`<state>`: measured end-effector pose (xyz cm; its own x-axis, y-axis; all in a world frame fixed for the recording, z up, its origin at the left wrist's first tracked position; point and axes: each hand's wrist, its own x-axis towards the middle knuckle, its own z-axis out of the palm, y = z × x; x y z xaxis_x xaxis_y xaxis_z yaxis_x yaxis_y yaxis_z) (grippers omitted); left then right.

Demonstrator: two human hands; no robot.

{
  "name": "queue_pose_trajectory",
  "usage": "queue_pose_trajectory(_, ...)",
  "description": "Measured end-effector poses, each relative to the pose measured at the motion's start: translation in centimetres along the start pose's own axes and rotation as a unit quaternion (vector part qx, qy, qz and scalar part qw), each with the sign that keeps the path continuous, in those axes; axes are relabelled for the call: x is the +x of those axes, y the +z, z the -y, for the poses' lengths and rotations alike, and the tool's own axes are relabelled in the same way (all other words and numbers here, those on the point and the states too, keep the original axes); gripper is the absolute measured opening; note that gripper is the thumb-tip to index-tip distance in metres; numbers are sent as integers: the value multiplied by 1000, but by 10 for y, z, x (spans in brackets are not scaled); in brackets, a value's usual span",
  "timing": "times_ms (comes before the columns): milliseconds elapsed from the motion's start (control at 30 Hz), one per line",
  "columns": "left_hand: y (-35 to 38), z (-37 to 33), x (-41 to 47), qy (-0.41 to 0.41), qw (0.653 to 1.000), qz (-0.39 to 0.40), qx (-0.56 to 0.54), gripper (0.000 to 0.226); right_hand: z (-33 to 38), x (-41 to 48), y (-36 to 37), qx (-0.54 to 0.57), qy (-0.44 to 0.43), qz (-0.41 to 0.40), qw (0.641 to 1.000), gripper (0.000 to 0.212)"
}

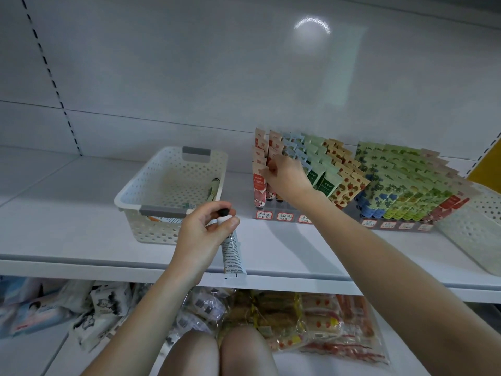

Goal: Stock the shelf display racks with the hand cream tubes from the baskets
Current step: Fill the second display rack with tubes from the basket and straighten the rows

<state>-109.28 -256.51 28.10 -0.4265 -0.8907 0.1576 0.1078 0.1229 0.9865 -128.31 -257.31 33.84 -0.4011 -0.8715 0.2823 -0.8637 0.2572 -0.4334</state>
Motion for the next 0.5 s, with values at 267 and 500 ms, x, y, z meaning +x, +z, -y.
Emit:
queue_pose_trajectory(267, 0, -2, -2, -7, 1000, -1, 17, 24, 3, 0, 0, -3, -8, 3, 1000, 20)
queue_pose_trajectory(500, -1, -2, -2, -9, 1000, -1, 20, 23, 3, -1, 1, -14, -27, -1, 1000, 20)
